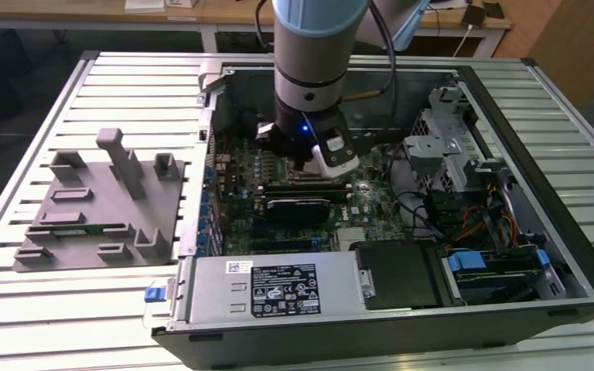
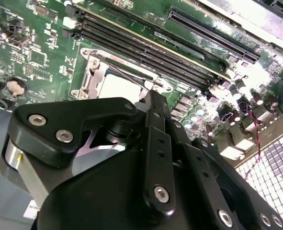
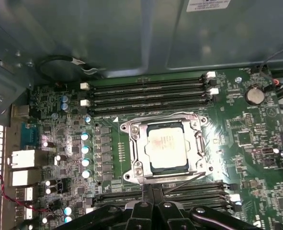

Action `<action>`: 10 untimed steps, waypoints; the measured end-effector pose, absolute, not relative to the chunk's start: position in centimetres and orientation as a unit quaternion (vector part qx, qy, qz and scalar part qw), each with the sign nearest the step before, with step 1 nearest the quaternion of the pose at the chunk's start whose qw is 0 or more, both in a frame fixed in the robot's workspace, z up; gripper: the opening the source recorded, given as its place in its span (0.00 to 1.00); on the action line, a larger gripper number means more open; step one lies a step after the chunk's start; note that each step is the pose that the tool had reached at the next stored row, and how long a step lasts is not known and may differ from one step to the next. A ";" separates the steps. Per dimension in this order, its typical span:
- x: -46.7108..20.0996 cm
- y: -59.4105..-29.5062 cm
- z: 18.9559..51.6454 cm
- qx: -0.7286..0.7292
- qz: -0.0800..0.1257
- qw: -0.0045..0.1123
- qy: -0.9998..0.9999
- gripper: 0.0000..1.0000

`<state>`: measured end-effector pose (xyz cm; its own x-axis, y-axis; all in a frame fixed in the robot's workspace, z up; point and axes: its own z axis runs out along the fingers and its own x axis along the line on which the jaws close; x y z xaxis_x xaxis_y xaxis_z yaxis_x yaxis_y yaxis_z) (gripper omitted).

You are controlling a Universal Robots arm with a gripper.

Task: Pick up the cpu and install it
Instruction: 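Install the second cpu locking lever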

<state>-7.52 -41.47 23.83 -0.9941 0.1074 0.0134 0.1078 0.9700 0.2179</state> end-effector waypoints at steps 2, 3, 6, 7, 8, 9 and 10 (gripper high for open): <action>-7.5 -41.5 23.6 -0.055 -0.110 0.004 -0.992 0.11; -7.5 -41.5 23.5 -0.055 -0.110 0.005 -0.992 0.11; -7.5 -41.7 23.2 -0.055 -0.109 0.007 -0.992 0.11; -7.5 -41.7 23.0 -0.055 -0.109 0.008 -0.992 0.11; -7.5 -41.7 22.9 -0.056 -0.109 0.009 -0.992 0.11; -7.5 -41.7 22.8 -0.056 -0.109 0.009 -0.992 0.11; -7.5 -41.8 22.7 -0.056 -0.109 0.010 -0.992 0.11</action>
<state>-7.53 -41.77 22.65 -0.9936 0.1084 0.0316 0.1127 0.9699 0.2158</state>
